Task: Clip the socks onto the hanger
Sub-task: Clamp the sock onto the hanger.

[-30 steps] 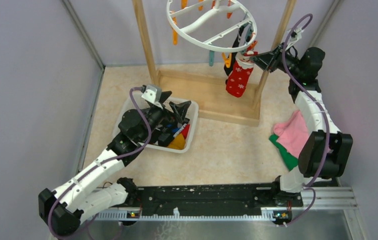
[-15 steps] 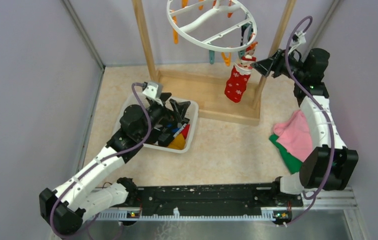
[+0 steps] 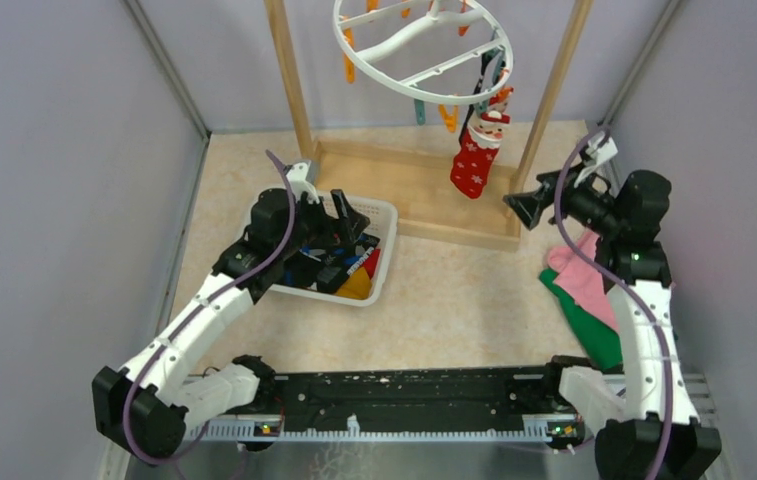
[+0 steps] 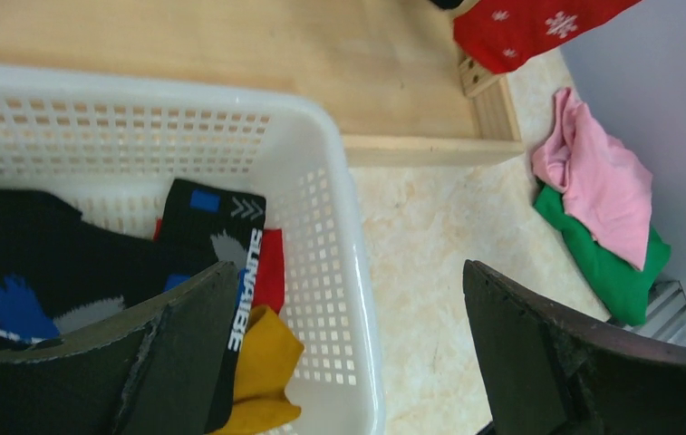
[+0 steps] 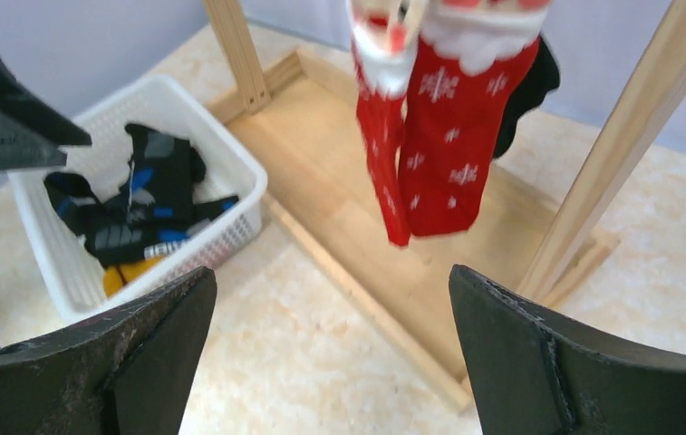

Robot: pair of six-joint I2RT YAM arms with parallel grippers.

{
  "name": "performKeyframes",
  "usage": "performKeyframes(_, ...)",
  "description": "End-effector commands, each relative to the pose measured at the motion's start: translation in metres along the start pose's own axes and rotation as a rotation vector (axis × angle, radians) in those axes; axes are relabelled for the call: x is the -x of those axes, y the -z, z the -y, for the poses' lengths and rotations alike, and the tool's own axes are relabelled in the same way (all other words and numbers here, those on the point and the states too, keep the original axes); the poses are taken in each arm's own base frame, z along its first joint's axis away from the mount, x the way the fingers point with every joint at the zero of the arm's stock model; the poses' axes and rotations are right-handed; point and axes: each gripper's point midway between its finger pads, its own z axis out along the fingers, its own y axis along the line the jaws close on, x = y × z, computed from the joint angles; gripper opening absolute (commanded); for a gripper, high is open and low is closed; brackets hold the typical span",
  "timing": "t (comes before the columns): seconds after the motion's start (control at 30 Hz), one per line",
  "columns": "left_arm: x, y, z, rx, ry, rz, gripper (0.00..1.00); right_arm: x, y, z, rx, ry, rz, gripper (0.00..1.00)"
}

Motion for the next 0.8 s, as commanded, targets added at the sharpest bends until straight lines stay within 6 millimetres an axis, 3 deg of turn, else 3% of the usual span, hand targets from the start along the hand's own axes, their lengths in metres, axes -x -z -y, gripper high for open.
performKeyframes(0.0,-0.011,0.004,-0.001,0.026,0.078,-0.087,0.99,-0.025,0.024,-0.012,-0.033,0.082,0.005,0.99)
performKeyframes(0.23,-0.032,0.002,-0.027,0.168,0.154,-0.151,0.98,-0.065,0.036,-0.022,-0.054,-0.043,-0.076,0.99)
performKeyframes(0.57,-0.042,0.013,-0.054,0.274,0.117,-0.108,0.93,-0.084,0.038,-0.030,-0.037,-0.141,-0.113,0.99)
performKeyframes(0.77,-0.033,0.015,-0.070,0.358,0.012,-0.117,0.84,-0.098,0.034,-0.037,0.045,-0.149,-0.139,0.99)
